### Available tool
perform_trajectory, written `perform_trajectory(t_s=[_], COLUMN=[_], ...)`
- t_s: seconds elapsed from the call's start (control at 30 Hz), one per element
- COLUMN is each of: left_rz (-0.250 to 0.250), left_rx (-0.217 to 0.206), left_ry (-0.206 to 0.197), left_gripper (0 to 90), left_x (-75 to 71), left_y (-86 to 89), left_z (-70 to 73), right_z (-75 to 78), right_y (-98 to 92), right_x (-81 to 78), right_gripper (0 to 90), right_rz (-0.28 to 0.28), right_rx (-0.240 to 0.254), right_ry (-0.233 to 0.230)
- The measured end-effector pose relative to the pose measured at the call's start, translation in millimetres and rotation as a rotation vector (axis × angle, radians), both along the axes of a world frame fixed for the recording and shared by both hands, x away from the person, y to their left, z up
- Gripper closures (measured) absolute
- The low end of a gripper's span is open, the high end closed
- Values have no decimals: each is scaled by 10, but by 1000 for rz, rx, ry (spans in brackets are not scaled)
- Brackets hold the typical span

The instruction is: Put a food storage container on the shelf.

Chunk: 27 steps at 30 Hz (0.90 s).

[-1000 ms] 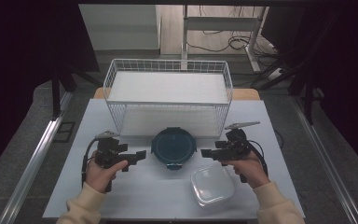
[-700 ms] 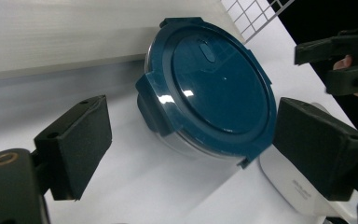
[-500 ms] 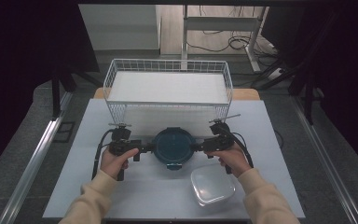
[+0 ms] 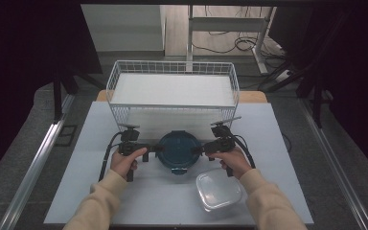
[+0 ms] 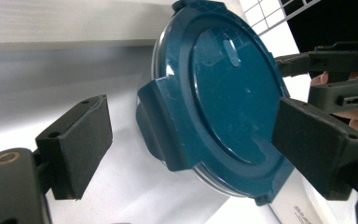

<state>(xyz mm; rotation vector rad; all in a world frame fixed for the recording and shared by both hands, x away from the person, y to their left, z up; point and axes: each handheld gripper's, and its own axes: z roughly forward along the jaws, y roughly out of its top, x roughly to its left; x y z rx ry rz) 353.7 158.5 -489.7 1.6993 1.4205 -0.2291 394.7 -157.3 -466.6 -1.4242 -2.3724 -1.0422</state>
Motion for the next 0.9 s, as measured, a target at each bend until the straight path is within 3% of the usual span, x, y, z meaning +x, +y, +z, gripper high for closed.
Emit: perform_trajectory(t_s=[0.23, 0.5, 0.73, 0.9], left_rz=[3, -18, -28, -37], left_rx=[-61, -93, -115, -137], left_ry=[47, 85, 108, 128], left_gripper=[122, 139, 162, 161], left_x=[86, 148, 173, 181], left_y=[-10, -46, -86, -129], left_z=[-86, -169, -223, -242], right_z=[-13, -84, -71, -130], right_y=[44, 75, 109, 179], right_x=[71, 129, 177, 193], right_gripper=[163, 149, 143, 125], right_rz=[-16, -54, -50, -65], right_rx=[17, 45, 44, 26], right_ry=[47, 119, 138, 186])
